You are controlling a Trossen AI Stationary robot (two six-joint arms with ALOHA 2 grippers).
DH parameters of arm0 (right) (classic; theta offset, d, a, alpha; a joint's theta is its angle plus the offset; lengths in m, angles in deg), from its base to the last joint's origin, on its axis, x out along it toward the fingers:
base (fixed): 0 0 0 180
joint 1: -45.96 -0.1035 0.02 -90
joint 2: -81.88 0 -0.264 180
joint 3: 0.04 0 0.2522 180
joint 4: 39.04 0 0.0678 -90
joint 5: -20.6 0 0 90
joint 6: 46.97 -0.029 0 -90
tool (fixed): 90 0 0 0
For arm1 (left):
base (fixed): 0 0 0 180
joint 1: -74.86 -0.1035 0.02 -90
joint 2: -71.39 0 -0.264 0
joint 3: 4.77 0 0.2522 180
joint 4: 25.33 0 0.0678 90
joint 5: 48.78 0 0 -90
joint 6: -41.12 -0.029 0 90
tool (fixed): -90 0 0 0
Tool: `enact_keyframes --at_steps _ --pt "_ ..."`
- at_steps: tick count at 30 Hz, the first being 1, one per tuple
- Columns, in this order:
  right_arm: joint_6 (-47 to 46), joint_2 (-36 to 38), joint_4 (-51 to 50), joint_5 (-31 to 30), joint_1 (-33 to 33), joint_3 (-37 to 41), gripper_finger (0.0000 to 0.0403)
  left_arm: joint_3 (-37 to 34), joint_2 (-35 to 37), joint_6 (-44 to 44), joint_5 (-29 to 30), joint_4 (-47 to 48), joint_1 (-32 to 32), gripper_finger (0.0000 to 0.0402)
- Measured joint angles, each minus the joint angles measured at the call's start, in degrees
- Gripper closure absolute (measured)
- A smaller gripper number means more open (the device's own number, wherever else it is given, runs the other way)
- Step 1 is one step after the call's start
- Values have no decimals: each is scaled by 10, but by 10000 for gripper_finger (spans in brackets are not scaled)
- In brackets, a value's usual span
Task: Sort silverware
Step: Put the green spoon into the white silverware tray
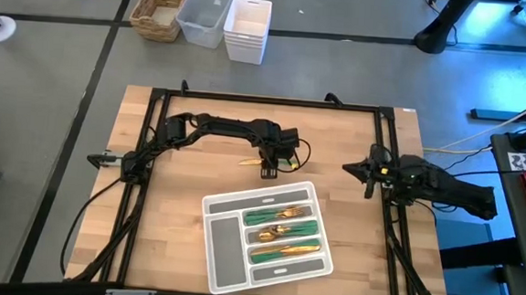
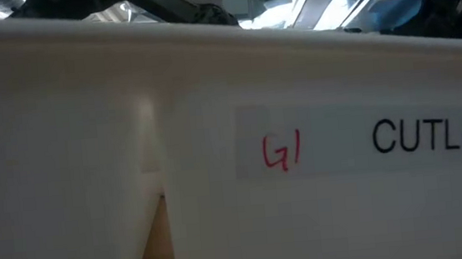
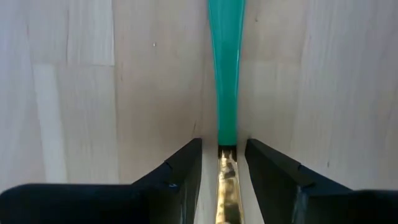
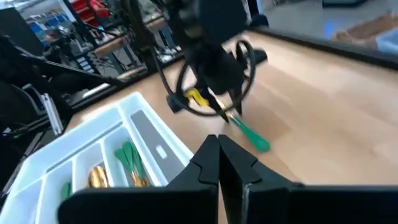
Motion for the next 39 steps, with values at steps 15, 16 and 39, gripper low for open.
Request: enact_keyframes --at_steps 15,16,39 --pt "-66 -2 -11 -2 0 37 402 0 -9 16 10 -6 3 387" --pt "-66 -2 -12 -2 0 37 402 0 -9 22 10 -6 2 390" --pt "-65 -2 -5 -3 0 39 402 -5 20 22 -5 -8 -2 387"
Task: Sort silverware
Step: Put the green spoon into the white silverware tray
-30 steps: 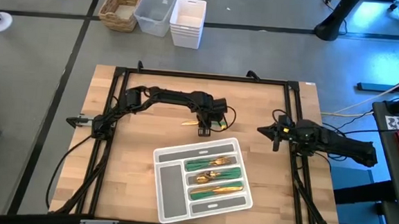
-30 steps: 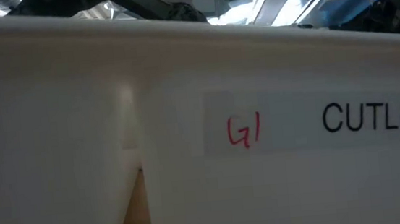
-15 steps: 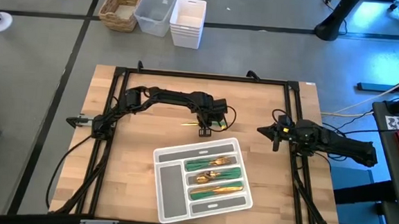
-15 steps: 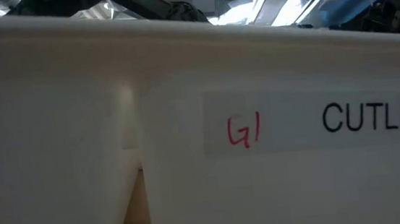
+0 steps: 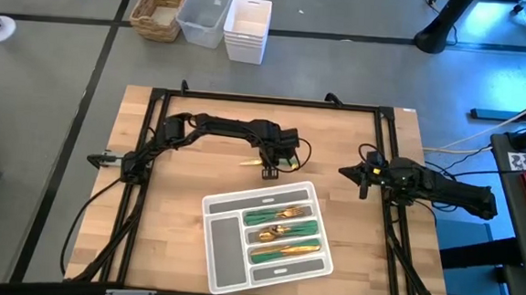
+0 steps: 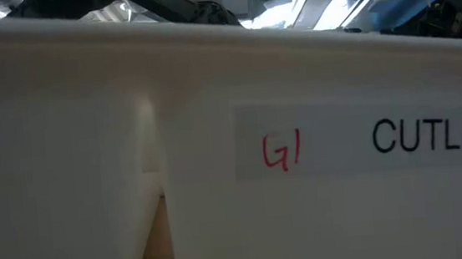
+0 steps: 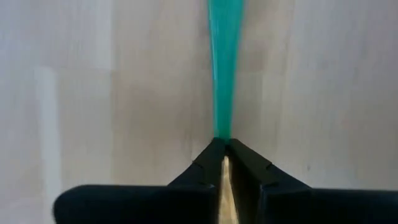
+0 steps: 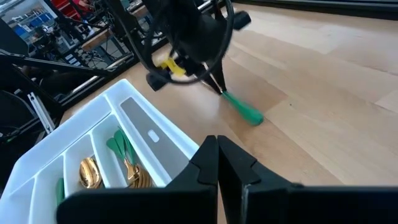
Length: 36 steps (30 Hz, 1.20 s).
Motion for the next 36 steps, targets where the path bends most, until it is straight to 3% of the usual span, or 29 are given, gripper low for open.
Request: enact_keyframes --at_steps 8,15,28,36 --pt "0 0 0 0 0 0 402 1 10 2 0 1 -5 401" --pt "0 0 0 0 0 0 402 1 10 -20 1 -2 -4 388" --pt "0 0 0 0 0 0 402 2 0 -74 28 -46 -4 303" --pt "0 0 0 0 0 0 402 3 1 -61 28 -35 -8 293"
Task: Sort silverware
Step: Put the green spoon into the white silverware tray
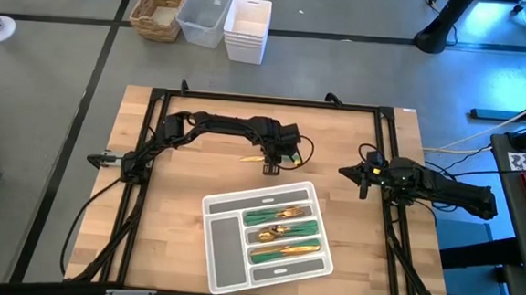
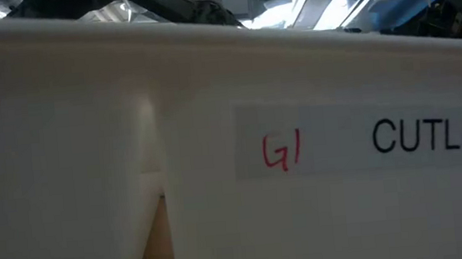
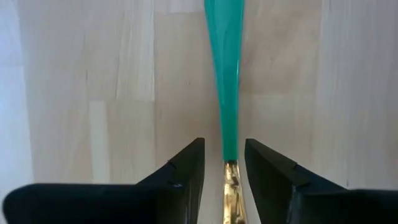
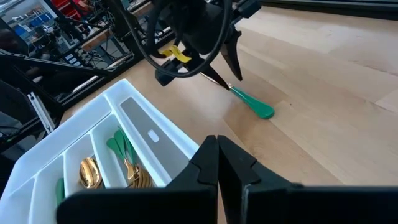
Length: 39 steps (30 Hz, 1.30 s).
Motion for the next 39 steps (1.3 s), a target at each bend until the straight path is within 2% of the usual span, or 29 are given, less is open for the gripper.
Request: enact_keyframes --at_steps 14,25,39 --pt "0 0 0 0 0 0 402 3 -30 16 -1 6 -1 296" --pt "0 0 0 0 0 0 402 3 -32 30 0 47 -1 390" --pt "0 0 0 0 0 0 402 0 -23 75 -15 51 -3 385"
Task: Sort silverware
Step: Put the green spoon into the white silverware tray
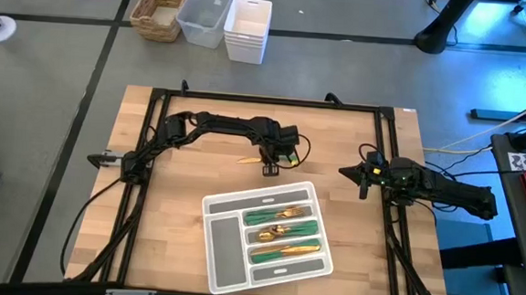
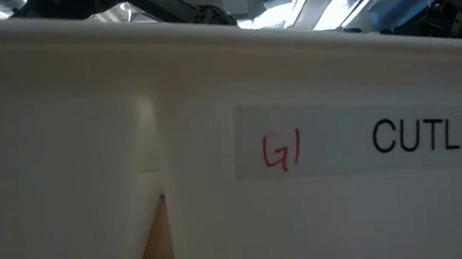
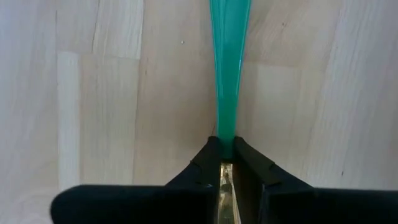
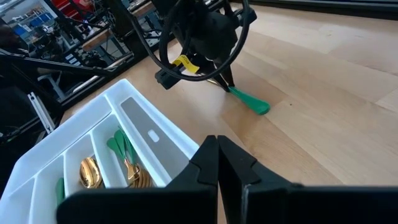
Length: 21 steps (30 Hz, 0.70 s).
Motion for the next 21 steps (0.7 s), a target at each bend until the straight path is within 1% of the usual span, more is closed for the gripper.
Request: enact_keyframes --at_steps 5,16,21 --pt "0 0 0 0 0 0 402 -2 12 0 0 1 -2 381" --pt "0 0 0 0 0 0 402 -1 18 3 -1 6 -4 385" --pt "0 0 0 0 0 0 402 -1 18 3 -2 6 -4 400"
